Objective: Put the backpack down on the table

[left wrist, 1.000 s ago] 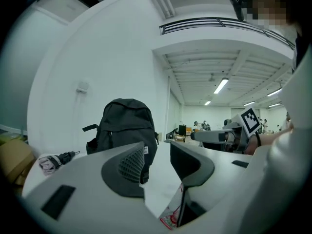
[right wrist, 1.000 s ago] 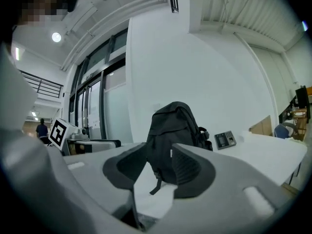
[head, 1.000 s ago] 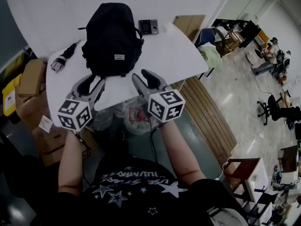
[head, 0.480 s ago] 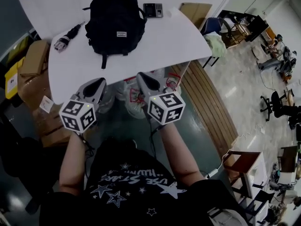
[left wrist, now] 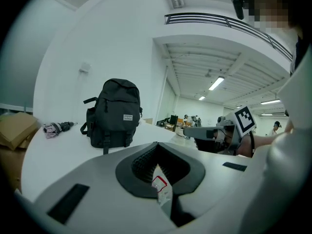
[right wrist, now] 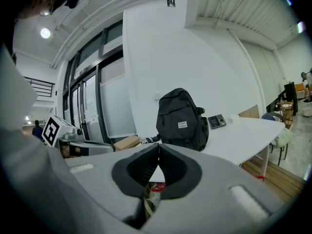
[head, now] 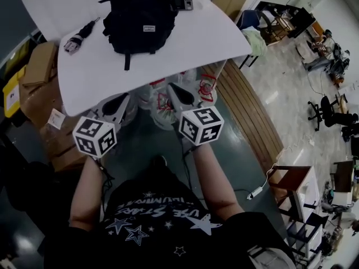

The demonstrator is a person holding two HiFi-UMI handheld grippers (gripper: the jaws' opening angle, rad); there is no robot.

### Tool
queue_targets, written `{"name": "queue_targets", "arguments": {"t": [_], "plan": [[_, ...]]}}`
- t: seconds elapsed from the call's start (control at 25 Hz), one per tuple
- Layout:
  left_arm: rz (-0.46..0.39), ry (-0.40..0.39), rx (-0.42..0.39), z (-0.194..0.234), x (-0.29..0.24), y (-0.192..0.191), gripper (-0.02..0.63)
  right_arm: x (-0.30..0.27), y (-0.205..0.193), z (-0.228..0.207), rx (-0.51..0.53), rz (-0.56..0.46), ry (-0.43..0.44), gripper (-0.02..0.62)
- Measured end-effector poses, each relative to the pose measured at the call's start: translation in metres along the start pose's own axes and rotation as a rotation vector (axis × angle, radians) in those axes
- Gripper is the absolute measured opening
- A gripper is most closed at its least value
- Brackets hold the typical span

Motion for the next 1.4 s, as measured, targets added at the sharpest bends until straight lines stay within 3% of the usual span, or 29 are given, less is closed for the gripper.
{"name": "queue_targets", "arguments": {"t": [0.52, 1.04, 1.4], "plan": [[-0.015, -0.078, -0.018, 0.002, 0.091, -0.021, 0.008, 0.024, -0.019, 0.092, 0.011, 0.001, -0.065, 0.000], [-0.066, -0.103, -0.039, -0.008, 0.175, -0.029, 0.008, 0.057, -0.035, 0.181, 0.066, -0.013, -0.081, 0.000], [-0.073, -0.129, -0.061, -0.028, 0.206, -0.041, 0.008, 0.086, -0.055, 0.211, 0.095, 0.023, -0.102, 0.000]]}}
Point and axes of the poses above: the fingertips, and each gripper's own axes: x backward along the fingers, z to its left, y out of its top, the point moved 4 cm from there along x, backward along the fingers, and after that the axes turned 2 degrees about y, right-handed, at the moved point
